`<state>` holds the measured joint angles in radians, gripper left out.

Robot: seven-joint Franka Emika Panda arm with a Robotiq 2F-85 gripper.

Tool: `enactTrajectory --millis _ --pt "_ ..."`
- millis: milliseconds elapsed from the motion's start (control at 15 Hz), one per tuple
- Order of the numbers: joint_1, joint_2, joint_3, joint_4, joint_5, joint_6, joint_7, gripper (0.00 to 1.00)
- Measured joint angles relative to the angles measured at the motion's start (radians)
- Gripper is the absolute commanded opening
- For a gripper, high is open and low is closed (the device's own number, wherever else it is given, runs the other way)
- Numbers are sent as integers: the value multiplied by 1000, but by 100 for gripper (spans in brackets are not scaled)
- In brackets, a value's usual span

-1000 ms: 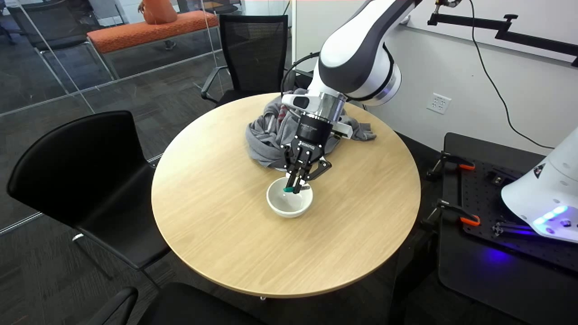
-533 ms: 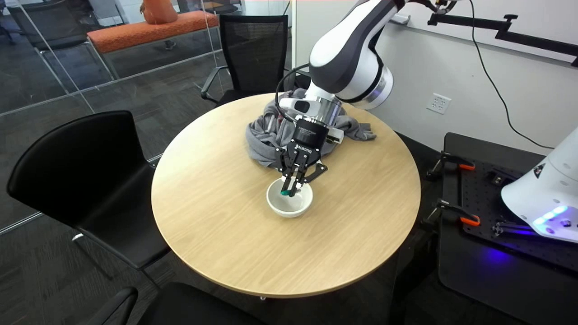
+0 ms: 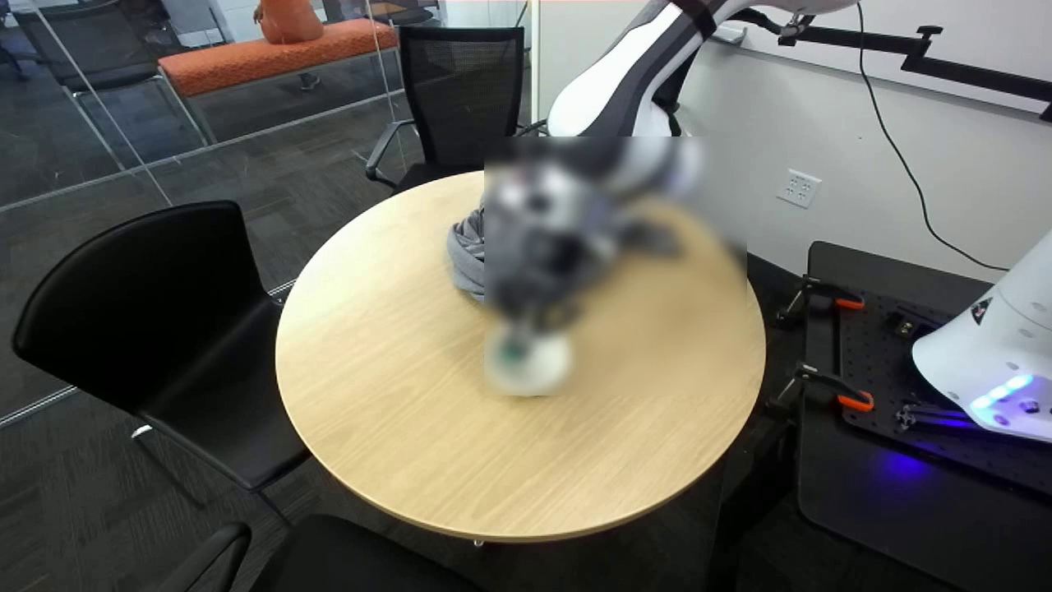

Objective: Put the marker in the bowl

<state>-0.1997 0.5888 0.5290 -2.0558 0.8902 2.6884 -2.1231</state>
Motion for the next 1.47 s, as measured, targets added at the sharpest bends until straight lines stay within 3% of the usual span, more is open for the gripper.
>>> enactTrajectory --millis 533,600,667,800,1133,1200,1467 --pt "114 28 -114 52 0 0 15 5" --pt "122 34 -124 57 -1 0 26 43" --pt "131 38 -133 61 -2 0 36 44" --pt "144 45 -147 69 -4 0 63 57" --pt "164 50 -158 85 -7 0 105 96" --pt "167 50 -158 88 -7 1 107 100" --pt "176 34 -145 94 -5 4 107 100"
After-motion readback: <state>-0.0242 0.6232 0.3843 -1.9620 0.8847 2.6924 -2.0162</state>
